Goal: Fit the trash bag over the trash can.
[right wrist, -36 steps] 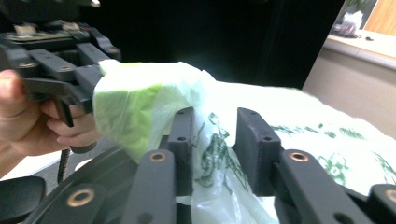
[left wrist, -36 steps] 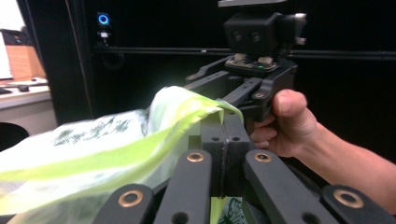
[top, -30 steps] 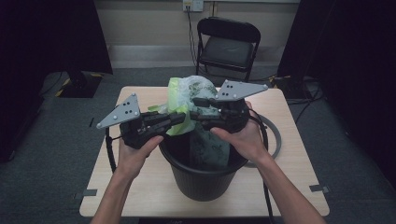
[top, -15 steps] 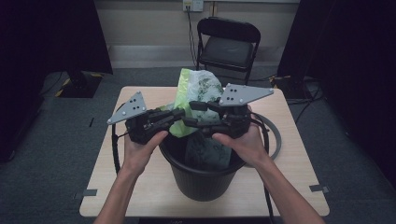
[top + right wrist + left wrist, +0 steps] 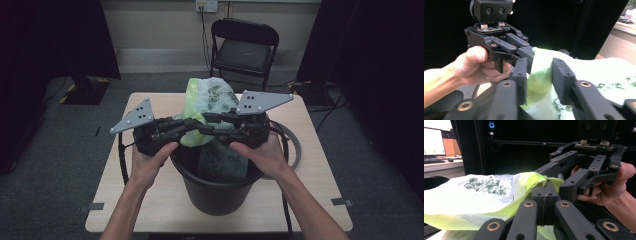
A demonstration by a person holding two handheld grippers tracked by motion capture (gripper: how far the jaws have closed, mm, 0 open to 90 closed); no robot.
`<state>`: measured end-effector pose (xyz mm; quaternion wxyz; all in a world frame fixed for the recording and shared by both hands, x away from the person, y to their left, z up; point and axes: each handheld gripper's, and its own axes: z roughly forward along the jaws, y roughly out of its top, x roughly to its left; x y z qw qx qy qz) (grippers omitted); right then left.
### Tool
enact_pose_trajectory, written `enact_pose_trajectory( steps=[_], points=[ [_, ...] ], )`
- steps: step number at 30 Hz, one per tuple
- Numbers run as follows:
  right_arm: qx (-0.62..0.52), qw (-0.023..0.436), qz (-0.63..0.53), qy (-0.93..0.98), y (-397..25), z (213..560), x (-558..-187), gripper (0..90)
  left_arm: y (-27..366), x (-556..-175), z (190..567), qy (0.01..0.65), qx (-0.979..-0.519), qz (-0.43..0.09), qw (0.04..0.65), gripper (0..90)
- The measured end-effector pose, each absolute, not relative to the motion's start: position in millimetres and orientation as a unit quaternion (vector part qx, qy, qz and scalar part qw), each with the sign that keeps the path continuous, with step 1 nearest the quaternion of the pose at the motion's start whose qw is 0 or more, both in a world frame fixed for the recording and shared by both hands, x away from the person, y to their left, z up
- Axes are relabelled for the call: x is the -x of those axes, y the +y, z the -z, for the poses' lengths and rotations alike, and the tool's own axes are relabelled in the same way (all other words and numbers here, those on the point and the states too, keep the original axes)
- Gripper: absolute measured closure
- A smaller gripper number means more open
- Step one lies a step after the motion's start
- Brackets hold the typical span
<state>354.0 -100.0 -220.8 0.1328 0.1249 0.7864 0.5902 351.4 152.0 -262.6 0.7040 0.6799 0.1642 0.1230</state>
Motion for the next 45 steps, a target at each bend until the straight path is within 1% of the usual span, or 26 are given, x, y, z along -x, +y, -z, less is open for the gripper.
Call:
enact_pose_trajectory(
  steps=[1, 2, 3, 8, 17, 18, 22, 23, 33, 37, 38, 39, 40, 42, 43, 44, 45],
  points=[
    [-0.123, 0.135, -0.591, 0.786, -101, 221, -354, 76.3, 153, -351, 262, 0.165, -0.679, -0.124, 0.705, 90.0],
    [-0.122, 0.132, -0.592, 0.785, -102, 220, -355, 81.0, 153, -351, 262, 0.167, -0.679, -0.132, 0.703, 90.0],
    [-0.134, 0.14, -0.595, 0.78, -105, 220, -357, 90.0, 154, -352, 263, 0.167, -0.678, -0.126, 0.705, 90.0],
    [-0.145, 0.152, -0.589, 0.78, -106, 221, -360, 90.0, 153, -349, 263, 0.168, -0.681, -0.135, 0.7, 90.0],
    [-0.181, 0.169, -0.606, 0.756, -139, 218, -367, 90.0, 172, -351, 271, 0.198, -0.664, -0.15, 0.705, 90.0],
    [-0.187, 0.169, -0.608, 0.753, -148, 220, -369, 90.0, 176, -352, 273, 0.203, -0.662, -0.152, 0.705, 90.0],
    [-0.201, 0.175, -0.608, 0.748, -161, 225, -371, 90.0, 181, -350, 272, 0.208, -0.658, -0.157, 0.706, 90.0],
    [-0.212, 0.175, -0.61, 0.743, -171, 230, -374, 90.0, 186, -348, 271, 0.211, -0.656, -0.164, 0.706, 90.0],
    [-0.283, 0.198, -0.614, 0.709, -219, 247, -397, 90.0, 215, -339, 271, 0.226, -0.644, -0.186, 0.707, 90.0],
    [-0.295, 0.192, -0.614, 0.706, -226, 252, -401, 90.0, 214, -341, 273, 0.223, -0.648, -0.183, 0.705, 90.0],
    [-0.291, 0.192, -0.613, 0.709, -223, 254, -400, 90.0, 211, -342, 273, 0.222, -0.65, -0.182, 0.704, 83.1],
    [-0.291, 0.192, -0.613, 0.709, -223, 254, -400, 90.0, 209, -342, 274, 0.224, -0.648, -0.18, 0.706, 83.1],
    [-0.283, 0.192, -0.612, 0.713, -220, 255, -399, 90.0, 204, -345, 274, 0.223, -0.646, -0.172, 0.71, 68.1],
    [-0.281, 0.193, -0.611, 0.714, -218, 255, -398, 90.0, 202, -346, 275, 0.224, -0.647, -0.172, 0.708, 59.4],
    [-0.278, 0.193, -0.611, 0.716, -216, 255, -396, 90.0, 201, -347, 275, 0.225, -0.649, -0.17, 0.707, 59.4],
    [-0.274, 0.194, -0.61, 0.718, -215, 255, -395, 90.0, 199, -348, 275, 0.23, -0.647, -0.167, 0.707, 56.0],
    [-0.268, 0.196, -0.608, 0.721, -214, 255, -392, 90.0, 198, -351, 276, 0.224, -0.647, -0.158, 0.711, 55.6]
  ],
)
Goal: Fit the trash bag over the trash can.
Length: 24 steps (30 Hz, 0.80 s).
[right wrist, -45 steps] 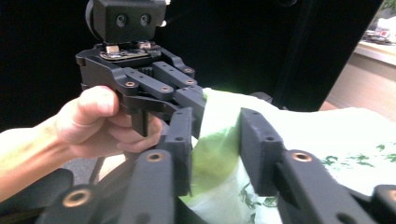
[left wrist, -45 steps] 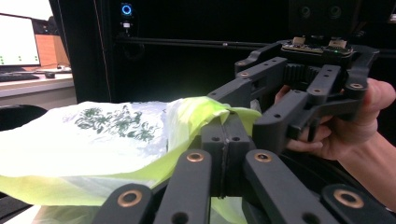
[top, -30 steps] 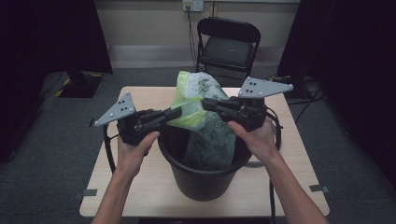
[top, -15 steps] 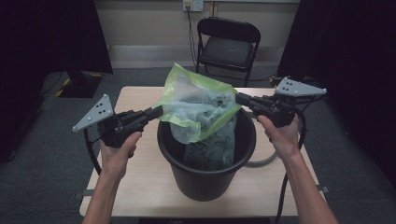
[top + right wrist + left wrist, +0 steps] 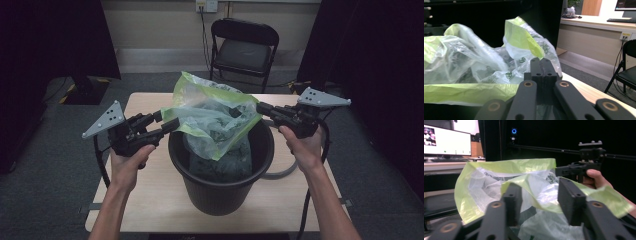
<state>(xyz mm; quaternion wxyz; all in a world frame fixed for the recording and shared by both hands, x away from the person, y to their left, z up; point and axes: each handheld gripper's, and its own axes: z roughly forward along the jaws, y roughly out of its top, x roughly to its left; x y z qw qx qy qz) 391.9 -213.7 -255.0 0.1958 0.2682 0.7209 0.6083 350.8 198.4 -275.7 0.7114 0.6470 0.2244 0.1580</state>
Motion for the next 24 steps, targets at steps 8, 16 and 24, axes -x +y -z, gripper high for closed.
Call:
enact_pose_trajectory(
  steps=[8, 16, 24],
  points=[
    [-0.257, 0.191, -0.614, 0.721, -207, 248, -389, 52.6, 188, -350, 278, 0.202, -0.673, -0.157, 0.694, 89.8],
    [-0.232, 0.177, -0.608, 0.739, -179, 234, -397, 51.1, 181, -347, 277, 0.187, -0.688, -0.156, 0.684, 90.0],
    [-0.262, 0.191, -0.603, 0.729, -189, 243, -405, 90.0, 199, -342, 278, 0.198, -0.679, -0.172, 0.685, 90.0]
  ],
)
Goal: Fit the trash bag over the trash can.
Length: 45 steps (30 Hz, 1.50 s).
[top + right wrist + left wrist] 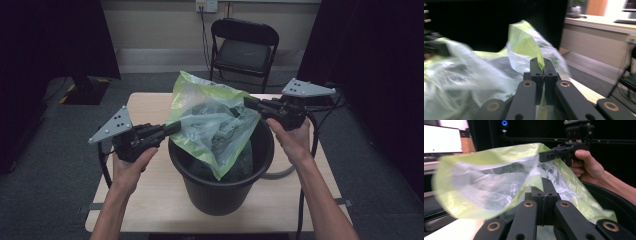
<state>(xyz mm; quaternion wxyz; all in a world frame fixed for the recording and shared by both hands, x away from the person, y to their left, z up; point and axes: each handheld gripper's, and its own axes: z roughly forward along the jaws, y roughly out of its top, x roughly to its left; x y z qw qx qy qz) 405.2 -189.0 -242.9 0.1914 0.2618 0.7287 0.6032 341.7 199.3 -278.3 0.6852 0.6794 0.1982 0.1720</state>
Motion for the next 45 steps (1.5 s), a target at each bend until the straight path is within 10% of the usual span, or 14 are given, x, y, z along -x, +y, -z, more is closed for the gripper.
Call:
enact_pose_trajectory(
  steps=[9, 19, 31, 45],
  points=[
    [-0.339, 0.202, -0.61, 0.687, -241, 264, -420, 90.0, 221, -337, 281, 0.213, -0.672, -0.186, 0.684, 90.0],
    [-0.317, 0.207, -0.607, 0.698, -229, 266, -415, 90.0, 220, -336, 273, 0.226, -0.652, -0.198, 0.697, 49.0],
    [-0.3, 0.191, -0.608, 0.71, -219, 271, -415, 88.0, 212, -353, 271, 0.238, -0.657, -0.195, 0.689, 44.1],
    [-0.259, 0.193, -0.617, 0.717, -207, 243, -410, 44.3, 198, -373, 300, 0.262, -0.697, -0.175, 0.644, 41.6]
  ],
)
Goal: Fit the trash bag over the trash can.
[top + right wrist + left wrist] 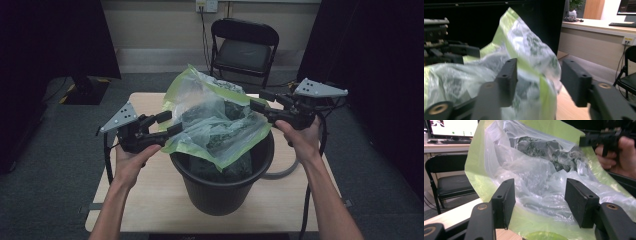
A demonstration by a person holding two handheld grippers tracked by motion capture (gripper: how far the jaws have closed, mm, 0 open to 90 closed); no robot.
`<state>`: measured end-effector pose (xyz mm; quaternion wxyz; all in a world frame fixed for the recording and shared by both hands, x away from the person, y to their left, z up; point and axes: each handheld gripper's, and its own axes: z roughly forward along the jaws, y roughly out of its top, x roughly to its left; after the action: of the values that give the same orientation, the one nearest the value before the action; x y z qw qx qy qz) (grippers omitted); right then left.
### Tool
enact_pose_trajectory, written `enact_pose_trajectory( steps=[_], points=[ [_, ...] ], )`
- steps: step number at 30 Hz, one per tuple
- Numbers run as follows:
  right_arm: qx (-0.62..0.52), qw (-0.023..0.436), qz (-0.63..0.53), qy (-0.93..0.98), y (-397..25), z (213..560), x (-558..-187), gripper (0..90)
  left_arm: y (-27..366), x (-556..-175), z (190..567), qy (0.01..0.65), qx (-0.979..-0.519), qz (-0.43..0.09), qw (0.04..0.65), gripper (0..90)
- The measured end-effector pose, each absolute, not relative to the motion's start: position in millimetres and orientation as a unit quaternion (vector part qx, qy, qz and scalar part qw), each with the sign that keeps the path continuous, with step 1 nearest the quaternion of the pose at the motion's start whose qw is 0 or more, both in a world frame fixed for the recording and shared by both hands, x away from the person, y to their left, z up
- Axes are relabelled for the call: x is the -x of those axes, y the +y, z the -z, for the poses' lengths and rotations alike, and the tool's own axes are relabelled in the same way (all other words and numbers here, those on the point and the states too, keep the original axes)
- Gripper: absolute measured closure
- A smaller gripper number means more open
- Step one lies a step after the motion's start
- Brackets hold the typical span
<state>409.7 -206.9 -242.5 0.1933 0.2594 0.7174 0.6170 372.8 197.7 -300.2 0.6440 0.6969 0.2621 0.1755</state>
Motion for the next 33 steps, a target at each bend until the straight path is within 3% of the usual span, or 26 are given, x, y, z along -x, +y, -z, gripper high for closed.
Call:
enact_pose_trajectory(
  steps=[3, 4, 5, 6, 8, 9, 13, 19, 24, 27, 31, 33],
  points=[
    [-0.252, 0.184, -0.62, 0.72, -198, 236, -415, 52.4, 198, -371, 301, 0.26, -0.7, -0.178, 0.64, 43.6],
    [-0.246, 0.177, -0.615, 0.728, -195, 235, -417, 62.9, 199, -371, 301, 0.26, -0.703, -0.179, 0.638, 43.6],
    [-0.242, 0.18, -0.597, 0.743, -188, 238, -419, 81.6, 201, -369, 304, 0.259, -0.706, -0.174, 0.636, 44.5],
    [-0.242, 0.18, -0.597, 0.743, -188, 238, -419, 81.6, 201, -369, 304, 0.259, -0.706, -0.174, 0.636, 45.0],
    [-0.244, 0.18, -0.593, 0.746, -186, 242, -421, 90.0, 205, -368, 305, 0.26, -0.699, -0.164, 0.646, 46.2],
    [-0.258, 0.185, -0.599, 0.735, -190, 246, -422, 90.0, 207, -367, 305, 0.256, -0.7, -0.163, 0.647, 53.1],
    [-0.279, 0.185, -0.602, 0.725, -199, 254, -425, 90.0, 209, -371, 296, 0.248, -0.693, -0.164, 0.657, 56.8],
    [-0.278, 0.182, -0.608, 0.721, -201, 258, -422, 90.0, 200, -388, 287, 0.26, -0.688, -0.16, 0.659, 50.0],
    [-0.273, 0.183, -0.611, 0.72, -201, 259, -419, 90.0, 193, -395, 297, 0.273, -0.702, -0.16, 0.638, 50.9],
    [-0.276, 0.184, -0.612, 0.718, -204, 260, -419, 90.0, 193, -395, 305, 0.275, -0.699, -0.146, 0.643, 57.3],
    [-0.283, 0.187, -0.616, 0.711, -208, 259, -420, 90.0, 200, -384, 302, 0.269, -0.698, -0.162, 0.644, 74.4],
    [-0.284, 0.189, -0.617, 0.709, -209, 259, -421, 90.0, 203, -381, 302, 0.268, -0.696, -0.16, 0.647, 76.6]
  ],
)
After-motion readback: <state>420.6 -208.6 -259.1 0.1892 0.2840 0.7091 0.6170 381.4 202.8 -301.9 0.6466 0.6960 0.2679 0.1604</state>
